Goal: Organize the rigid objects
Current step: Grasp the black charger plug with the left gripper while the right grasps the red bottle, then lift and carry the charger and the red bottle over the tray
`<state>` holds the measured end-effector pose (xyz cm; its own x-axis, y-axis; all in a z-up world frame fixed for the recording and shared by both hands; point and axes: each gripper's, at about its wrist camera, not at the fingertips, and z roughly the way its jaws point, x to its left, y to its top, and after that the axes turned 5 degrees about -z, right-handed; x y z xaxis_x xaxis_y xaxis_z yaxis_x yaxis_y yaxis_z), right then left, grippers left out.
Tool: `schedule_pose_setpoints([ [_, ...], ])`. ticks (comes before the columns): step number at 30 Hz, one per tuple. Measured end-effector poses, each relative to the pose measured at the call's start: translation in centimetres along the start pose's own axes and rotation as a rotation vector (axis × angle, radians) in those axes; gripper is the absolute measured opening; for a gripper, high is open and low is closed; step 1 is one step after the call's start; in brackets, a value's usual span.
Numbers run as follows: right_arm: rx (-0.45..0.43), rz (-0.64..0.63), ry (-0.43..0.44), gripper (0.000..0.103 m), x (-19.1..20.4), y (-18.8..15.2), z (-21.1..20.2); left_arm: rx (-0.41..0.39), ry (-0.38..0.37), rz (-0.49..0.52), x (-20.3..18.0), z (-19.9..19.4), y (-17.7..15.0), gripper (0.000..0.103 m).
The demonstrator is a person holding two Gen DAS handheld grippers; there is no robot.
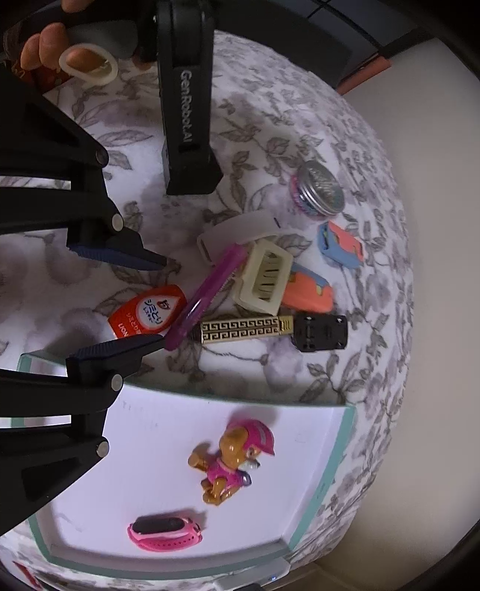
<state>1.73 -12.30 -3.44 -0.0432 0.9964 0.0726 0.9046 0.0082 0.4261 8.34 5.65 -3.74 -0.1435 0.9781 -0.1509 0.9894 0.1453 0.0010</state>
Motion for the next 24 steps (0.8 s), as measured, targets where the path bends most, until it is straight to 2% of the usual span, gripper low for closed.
schedule_pose_setpoints([
  [8,0.018,-0.003,-0.023,0.038,0.4,0.6,1.5,0.001,0.023,0.005,-0.8,1.9,0.4,0.07],
  [13,0.043,-0.026,0.024,0.033,1.2,0.3,1.7,-0.004,0.035,0.017,-0.7,1.8,0.3,0.07],
  [19,0.07,-0.057,-0.047,0.033,2.0,0.4,3.2,-0.01,0.047,0.03,-0.8,2.0,0.4,0.07],
  [24,0.057,-0.073,-0.083,0.033,2.7,0.6,3.4,-0.017,0.057,0.037,-1.3,2.2,0.4,0.07],
])
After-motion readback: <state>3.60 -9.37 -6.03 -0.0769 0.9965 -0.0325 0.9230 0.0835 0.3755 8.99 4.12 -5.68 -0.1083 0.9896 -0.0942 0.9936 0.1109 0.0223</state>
